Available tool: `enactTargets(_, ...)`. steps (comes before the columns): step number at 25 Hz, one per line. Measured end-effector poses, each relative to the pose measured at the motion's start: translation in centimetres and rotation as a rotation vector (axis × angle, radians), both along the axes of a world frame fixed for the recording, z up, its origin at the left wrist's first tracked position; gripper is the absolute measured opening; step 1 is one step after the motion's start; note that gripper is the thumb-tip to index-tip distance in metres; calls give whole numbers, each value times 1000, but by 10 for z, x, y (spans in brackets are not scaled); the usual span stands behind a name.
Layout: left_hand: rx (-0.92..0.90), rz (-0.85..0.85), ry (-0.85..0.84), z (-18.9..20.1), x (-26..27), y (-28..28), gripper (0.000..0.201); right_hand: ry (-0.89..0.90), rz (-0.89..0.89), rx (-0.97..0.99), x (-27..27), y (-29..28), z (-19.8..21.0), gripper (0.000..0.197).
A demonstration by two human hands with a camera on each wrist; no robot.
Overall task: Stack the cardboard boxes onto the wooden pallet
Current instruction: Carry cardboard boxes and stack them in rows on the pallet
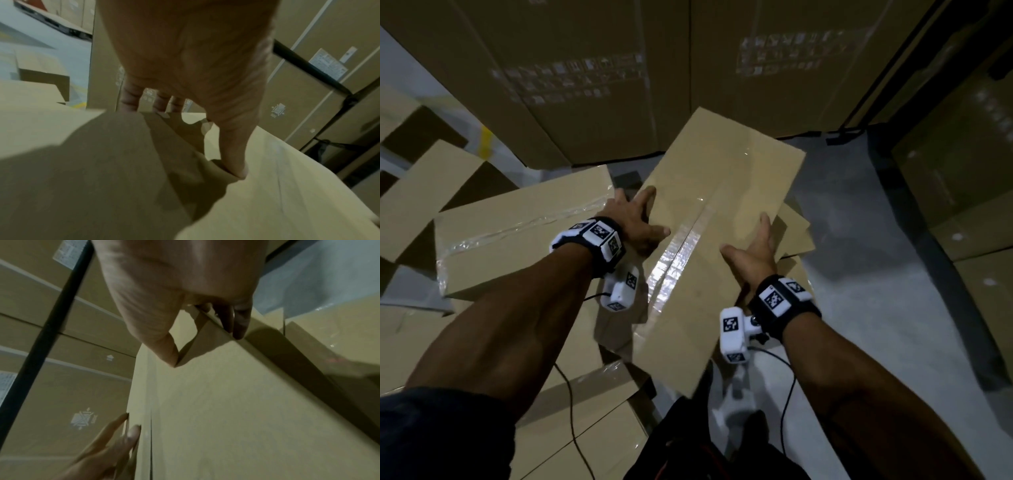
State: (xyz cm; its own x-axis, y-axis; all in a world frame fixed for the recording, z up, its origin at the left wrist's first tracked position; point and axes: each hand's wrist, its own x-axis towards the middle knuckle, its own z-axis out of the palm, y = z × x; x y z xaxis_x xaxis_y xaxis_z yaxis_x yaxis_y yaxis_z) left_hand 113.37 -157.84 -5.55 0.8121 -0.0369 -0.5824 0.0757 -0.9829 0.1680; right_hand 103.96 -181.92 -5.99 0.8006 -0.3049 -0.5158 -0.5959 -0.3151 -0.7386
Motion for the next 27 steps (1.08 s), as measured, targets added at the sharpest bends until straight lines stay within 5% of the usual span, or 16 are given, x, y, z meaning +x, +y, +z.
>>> enactTargets(9,-125,122,-44,-14,-60,-8,111,-32,262,-164,4,-6,-8,98)
enactTargets(19,-185,180,-117,-9,-75,-23,112,-41,145,-109,-5,-15,-8,105)
enactTargets(27,-311,57,-220,35,-90,-80,112,-141,-8,-111,-48,-74,37,109)
